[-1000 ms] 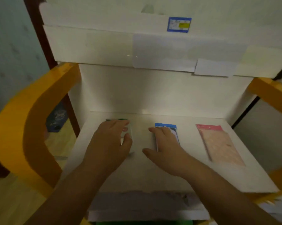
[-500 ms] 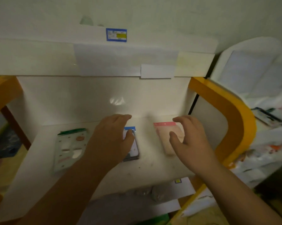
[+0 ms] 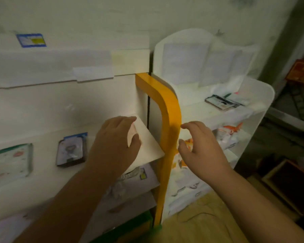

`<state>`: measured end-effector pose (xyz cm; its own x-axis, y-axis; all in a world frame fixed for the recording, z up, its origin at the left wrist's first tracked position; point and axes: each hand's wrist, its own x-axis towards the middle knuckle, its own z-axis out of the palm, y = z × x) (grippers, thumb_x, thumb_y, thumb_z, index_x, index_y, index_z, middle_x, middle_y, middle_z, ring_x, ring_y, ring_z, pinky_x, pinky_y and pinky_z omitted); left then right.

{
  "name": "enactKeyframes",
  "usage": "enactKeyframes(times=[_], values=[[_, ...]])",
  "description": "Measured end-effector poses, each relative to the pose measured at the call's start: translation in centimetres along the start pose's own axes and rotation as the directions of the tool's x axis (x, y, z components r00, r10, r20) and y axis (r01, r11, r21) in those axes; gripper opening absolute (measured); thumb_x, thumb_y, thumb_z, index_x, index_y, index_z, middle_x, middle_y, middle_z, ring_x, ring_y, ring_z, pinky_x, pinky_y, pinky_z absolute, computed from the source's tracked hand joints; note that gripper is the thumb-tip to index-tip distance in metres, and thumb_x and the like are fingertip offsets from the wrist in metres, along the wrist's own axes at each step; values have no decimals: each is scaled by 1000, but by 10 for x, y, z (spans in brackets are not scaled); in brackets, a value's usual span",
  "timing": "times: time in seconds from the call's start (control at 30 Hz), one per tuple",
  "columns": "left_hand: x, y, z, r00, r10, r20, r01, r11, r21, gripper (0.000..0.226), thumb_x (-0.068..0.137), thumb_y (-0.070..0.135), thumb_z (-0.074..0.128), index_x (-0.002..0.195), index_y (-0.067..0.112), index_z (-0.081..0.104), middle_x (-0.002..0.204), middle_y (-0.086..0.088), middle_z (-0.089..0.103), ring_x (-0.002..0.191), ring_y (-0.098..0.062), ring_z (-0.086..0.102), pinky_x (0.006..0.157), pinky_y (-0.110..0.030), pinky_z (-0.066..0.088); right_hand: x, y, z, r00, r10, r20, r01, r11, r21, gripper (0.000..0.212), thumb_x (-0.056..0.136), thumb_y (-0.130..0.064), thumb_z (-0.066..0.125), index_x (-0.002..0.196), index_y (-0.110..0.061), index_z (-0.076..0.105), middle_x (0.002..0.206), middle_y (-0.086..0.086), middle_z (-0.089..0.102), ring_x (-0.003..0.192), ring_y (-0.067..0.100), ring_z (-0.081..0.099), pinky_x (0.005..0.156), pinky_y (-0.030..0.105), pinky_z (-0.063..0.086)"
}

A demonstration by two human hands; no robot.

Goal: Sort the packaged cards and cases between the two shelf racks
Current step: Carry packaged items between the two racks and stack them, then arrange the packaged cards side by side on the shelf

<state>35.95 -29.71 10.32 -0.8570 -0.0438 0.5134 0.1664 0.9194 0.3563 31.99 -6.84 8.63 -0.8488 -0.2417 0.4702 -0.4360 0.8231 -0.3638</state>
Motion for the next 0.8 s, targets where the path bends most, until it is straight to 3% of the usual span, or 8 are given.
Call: enactKeyframes(times=[0.5,0.6,0.8], values=[[-4,195,83,992,85,98,-80,995,-50,54,93,49,47,140,22,47,138,-1,54,130,-22,43,104,-36,36,-75,150,-103,987,161,-28,-162,985,-53,50,93,-36,56,140,-23,45,139,-4,48,129,15,41,101,23,31],[7,215,96,986,128,111,-123,991,-55,52,94,43,50,140,19,47,137,-3,55,129,-21,45,106,-35,36,-74,167,-113,985,169,-20,-170,983,-75,51,94,-35,55,142,-22,43,144,-5,44,132,13,36,103,21,27],[36,236,137,972,183,147,-175,982,-67,51,96,36,54,143,21,43,140,0,51,130,-17,41,106,-29,33,-66,204,-116,975,221,-23,-222,971,-85,51,94,-35,55,141,-21,44,139,-5,46,128,15,40,100,23,31]])
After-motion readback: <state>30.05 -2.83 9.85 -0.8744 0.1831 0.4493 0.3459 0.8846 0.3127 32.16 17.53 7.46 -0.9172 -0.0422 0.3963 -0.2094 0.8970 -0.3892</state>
